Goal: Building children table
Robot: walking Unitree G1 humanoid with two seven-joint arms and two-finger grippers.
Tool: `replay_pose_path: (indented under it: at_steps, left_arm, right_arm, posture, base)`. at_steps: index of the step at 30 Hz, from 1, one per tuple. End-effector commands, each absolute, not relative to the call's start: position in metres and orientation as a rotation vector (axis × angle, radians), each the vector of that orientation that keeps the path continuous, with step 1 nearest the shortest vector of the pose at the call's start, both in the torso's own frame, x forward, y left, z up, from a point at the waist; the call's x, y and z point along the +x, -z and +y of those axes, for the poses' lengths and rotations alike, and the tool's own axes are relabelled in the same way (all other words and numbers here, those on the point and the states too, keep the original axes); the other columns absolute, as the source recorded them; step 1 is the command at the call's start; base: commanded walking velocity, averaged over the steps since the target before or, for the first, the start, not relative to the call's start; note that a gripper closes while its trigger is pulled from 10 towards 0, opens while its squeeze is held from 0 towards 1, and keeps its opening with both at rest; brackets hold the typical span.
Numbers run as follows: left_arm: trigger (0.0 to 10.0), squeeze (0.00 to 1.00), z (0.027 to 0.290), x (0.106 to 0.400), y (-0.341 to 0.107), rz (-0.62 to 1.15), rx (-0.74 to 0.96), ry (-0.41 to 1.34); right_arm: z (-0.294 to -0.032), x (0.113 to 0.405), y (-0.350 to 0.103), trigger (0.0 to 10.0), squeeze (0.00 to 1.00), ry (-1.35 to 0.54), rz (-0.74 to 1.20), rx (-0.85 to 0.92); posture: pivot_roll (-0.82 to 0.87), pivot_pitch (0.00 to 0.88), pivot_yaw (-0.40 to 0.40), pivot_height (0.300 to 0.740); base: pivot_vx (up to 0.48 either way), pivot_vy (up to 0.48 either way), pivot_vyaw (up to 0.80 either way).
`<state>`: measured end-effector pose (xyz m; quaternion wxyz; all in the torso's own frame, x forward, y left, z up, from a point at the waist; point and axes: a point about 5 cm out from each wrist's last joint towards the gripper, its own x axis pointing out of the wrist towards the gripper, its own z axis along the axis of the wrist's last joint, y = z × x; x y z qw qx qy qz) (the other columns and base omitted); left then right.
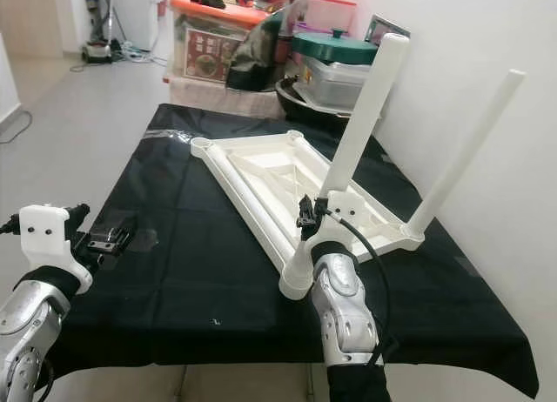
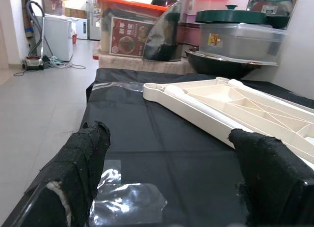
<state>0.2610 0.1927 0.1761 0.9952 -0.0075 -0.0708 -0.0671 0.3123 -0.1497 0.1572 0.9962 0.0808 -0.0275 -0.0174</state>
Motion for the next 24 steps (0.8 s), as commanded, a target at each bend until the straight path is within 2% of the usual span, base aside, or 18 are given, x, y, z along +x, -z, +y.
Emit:
replay_pose_path:
  at_steps: [1, 5, 9, 16, 18, 19, 22, 23, 24]
  left_arm:
    - [10.0, 0.0, 0.189, 0.264, -0.174, -0.139, -0.011, 0.152]
    - [10.0, 0.0, 0.188, 0.264, -0.174, -0.139, -0.011, 0.153]
    - [10.0, 0.0, 0.19, 0.266, -0.176, -0.145, -0.006, 0.156]
    - [10.0, 0.0, 0.19, 0.266, -0.177, -0.148, -0.002, 0.157]
    - [10.0, 0.0, 0.19, 0.267, -0.177, -0.149, 0.0, 0.161]
    - [10.0, 0.0, 0.189, 0.268, -0.177, -0.149, 0.0, 0.167]
    - [10.0, 0.0, 0.188, 0.269, -0.177, -0.149, -0.001, 0.168]
    - [10.0, 0.0, 0.187, 0.269, -0.177, -0.149, -0.002, 0.171]
    - [10.0, 0.0, 0.187, 0.269, -0.176, -0.149, -0.003, 0.173]
  right_arm:
    - [-0.149, 0.31, -0.144, 10.0, 1.0, 0.031, 0.005, 0.183]
    - [-0.149, 0.31, -0.146, 10.0, 1.0, 0.027, -0.002, 0.188]
    - [-0.15, 0.313, -0.18, 10.0, 1.0, -0.041, -0.146, 0.191]
    - [-0.151, 0.311, -0.203, 10.0, 1.0, -0.116, -0.224, 0.158]
    - [-0.153, 0.312, -0.214, 10.0, 1.0, -0.206, -0.239, 0.125]
    - [-0.157, 0.314, -0.218, 10.0, 1.0, -0.33, -0.214, 0.09]
    - [-0.162, 0.315, -0.219, 10.0, 1.0, -0.408, -0.194, 0.055]
    - [-0.168, 0.318, -0.217, 10.0, 0.0, -0.48, -0.165, 0.011]
    - [-0.173, 0.319, -0.216, 10.0, 0.0, -0.53, -0.142, -0.019]
  posture:
    - [0.11, 0.0, -0.136, 0.74]
    - [0.11, 0.0, -0.136, 0.74]
    - [0.11, 0.0, -0.128, 0.74]
    - [0.11, 0.0, -0.128, 0.74]
    - [0.09, 0.0, -0.125, 0.74]
    - [0.08, 0.0, -0.127, 0.74]
    - [0.08, 0.0, -0.127, 0.74]
    - [0.08, 0.0, -0.128, 0.74]
    - [0.08, 0.0, -0.128, 0.74]
  base:
    - [0.0, 0.0, 0.0]
    - [0.0, 0.0, 0.0]
    - [0.0, 0.0, 0.0]
    - [0.0, 0.0, 0.0]
    - [0.0, 0.0, 0.0]
    - [0.0, 0.0, 0.0]
    - [0.0, 0.0, 0.0]
    - [0.0, 0.0, 0.0]
    - [0.0, 0.0, 0.0]
